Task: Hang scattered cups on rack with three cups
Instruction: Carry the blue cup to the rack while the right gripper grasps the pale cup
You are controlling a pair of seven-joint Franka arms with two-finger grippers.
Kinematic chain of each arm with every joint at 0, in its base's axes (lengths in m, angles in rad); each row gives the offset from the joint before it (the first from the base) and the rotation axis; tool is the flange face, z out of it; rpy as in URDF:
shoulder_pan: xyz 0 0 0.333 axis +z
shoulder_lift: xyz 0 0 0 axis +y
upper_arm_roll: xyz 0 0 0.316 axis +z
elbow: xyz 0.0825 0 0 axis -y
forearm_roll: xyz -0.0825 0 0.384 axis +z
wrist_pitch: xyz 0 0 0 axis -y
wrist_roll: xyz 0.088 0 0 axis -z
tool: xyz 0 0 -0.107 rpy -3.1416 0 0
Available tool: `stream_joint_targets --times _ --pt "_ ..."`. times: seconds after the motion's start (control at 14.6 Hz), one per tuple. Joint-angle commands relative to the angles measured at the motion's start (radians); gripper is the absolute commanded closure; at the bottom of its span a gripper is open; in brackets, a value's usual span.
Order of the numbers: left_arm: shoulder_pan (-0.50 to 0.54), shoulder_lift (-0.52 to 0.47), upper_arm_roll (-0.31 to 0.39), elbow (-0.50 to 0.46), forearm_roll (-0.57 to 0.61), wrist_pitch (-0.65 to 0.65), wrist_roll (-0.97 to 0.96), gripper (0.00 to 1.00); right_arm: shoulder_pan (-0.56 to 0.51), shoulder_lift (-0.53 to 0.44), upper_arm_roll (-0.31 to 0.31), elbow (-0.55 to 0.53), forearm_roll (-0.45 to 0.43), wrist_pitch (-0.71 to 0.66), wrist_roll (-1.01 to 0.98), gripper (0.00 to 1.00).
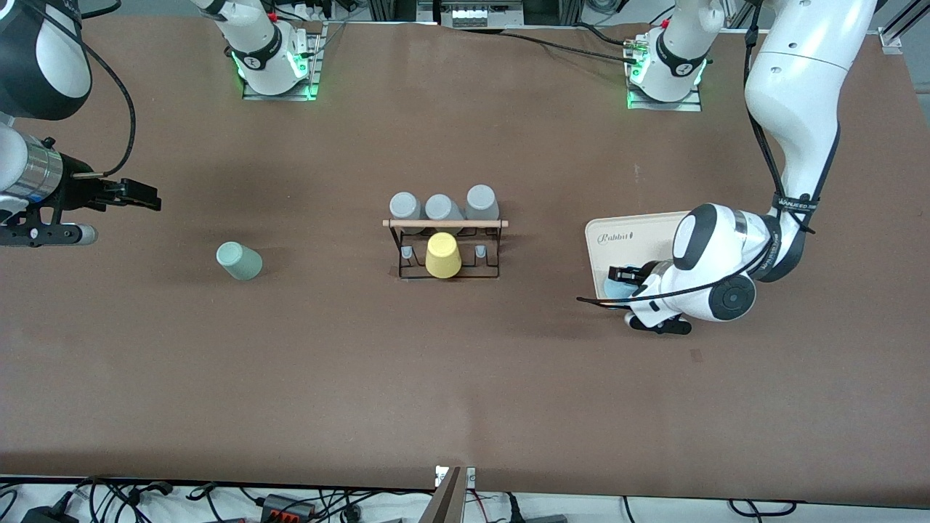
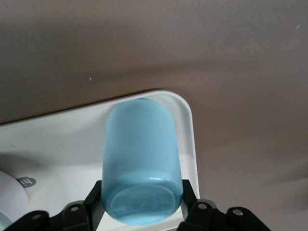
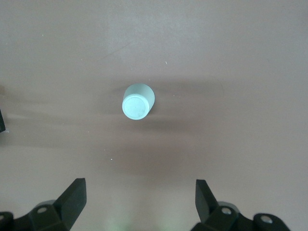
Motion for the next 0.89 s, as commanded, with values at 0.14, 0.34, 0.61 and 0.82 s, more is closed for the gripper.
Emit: stream_joint_targets --times 0.14,0.34,0.61,0.82 --pt "-0.016 -0.120 -0.043 0.094 -0.007 -0.150 -0.009 0.74 0.004 0.026 0.002 -0.071 -0.013 0.094 0.018 0.00" --pt "-0.014 -0.141 -0.137 0.223 -0.010 -0.227 -0.013 0.81 0.009 0.026 0.002 -0.155 -0.011 0.194 0.018 0.00" --pt "-0.021 -0.073 -0.200 0.343 -0.137 -0.218 -0.079 0.84 0.032 0.027 0.003 -0.298 -0.008 0.382 0.021 0.00" --pt "-0.063 -0.054 -0.204 0.357 -0.186 -0.215 -0.176 0.84 0.043 0.069 0.005 -0.362 -0.007 0.530 0.054 0.00"
